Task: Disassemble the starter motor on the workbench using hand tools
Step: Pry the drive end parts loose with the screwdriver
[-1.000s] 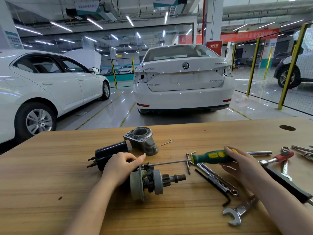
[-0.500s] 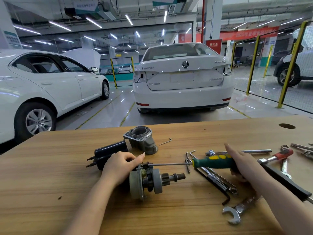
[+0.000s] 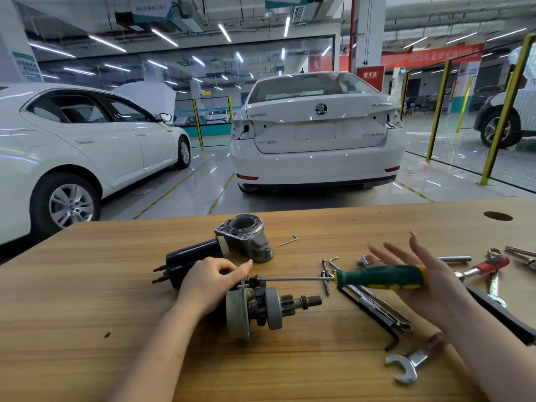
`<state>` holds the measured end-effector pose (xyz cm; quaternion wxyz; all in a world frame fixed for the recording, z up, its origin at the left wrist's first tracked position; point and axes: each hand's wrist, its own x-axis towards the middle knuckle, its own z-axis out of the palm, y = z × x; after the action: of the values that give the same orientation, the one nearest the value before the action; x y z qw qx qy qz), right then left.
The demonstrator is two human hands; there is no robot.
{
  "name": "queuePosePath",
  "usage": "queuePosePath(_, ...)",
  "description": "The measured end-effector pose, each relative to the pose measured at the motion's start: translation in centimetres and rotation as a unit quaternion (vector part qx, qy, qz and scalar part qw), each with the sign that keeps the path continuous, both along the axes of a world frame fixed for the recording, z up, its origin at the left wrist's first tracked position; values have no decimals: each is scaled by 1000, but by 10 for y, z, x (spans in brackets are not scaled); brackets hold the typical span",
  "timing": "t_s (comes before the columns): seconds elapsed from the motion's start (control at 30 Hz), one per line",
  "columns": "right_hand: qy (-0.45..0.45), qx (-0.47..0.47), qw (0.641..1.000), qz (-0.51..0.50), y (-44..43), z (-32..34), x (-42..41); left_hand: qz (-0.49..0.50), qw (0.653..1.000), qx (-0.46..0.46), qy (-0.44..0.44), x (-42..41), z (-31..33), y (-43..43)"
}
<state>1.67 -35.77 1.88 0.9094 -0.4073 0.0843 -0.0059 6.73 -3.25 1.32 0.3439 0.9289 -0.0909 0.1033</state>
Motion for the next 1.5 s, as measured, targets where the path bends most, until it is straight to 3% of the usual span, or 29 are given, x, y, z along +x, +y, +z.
queuePosePath(0.07, 40, -207, 977, -43, 5, 0, -2, 0, 1000, 1, 0, 0, 0, 0)
queuePosePath(0.13, 41, -474, 875, -86, 7, -2, -1, -2, 1000, 0, 1, 0, 0, 0)
queuePosePath(0.17, 28, -551, 829, -90, 6, -5, 0, -2, 1000, 0, 1, 0, 1, 0)
queuePosePath(0.23, 28, -603, 793, -83, 5, -9, 1, 1, 1000, 2, 0, 0, 1, -1)
queuePosePath(0.33, 14, -630, 773, -76, 1, -13, 4, 2, 1000, 4, 0, 0, 1, 0)
queuePosePath(0.4, 11, -596, 796, -103, 1, -15, 5, 0, 1000, 1, 2, 1, 0, 0)
queuePosePath(0.47, 21, -515, 846, -135, 1, -17, 7, 1, 1000, -2, 4, 2, 0, 1)
queuePosePath(0.6, 17, -238, 965, -107, 4, -16, 11, -2, 1000, -4, 3, 3, -1, 1)
queuePosePath(0.7, -10, -40, 997, -67, 9, -12, 13, -4, 1000, -4, 3, 3, -1, 1)
queuePosePath(0.77, -25, 23, 998, -45, 11, -11, 13, -5, 1000, -4, 3, 3, -1, 1)
queuePosePath(0.9, -39, 68, 997, -28, 13, -8, 11, -6, 1000, -4, 2, 2, -2, 1)
queuePosePath(1.13, -22, -20, 1000, 1, 5, -7, 6, -4, 1000, -3, 0, 2, -1, 1)
queuePosePath(1.37, 24, 66, 997, -32, 7, -7, 9, -7, 1000, -7, 6, 2, -1, 1)
queuePosePath(1.5, 69, -23, 996, -60, 11, -7, 10, -6, 1000, -9, 7, 3, -2, 2)
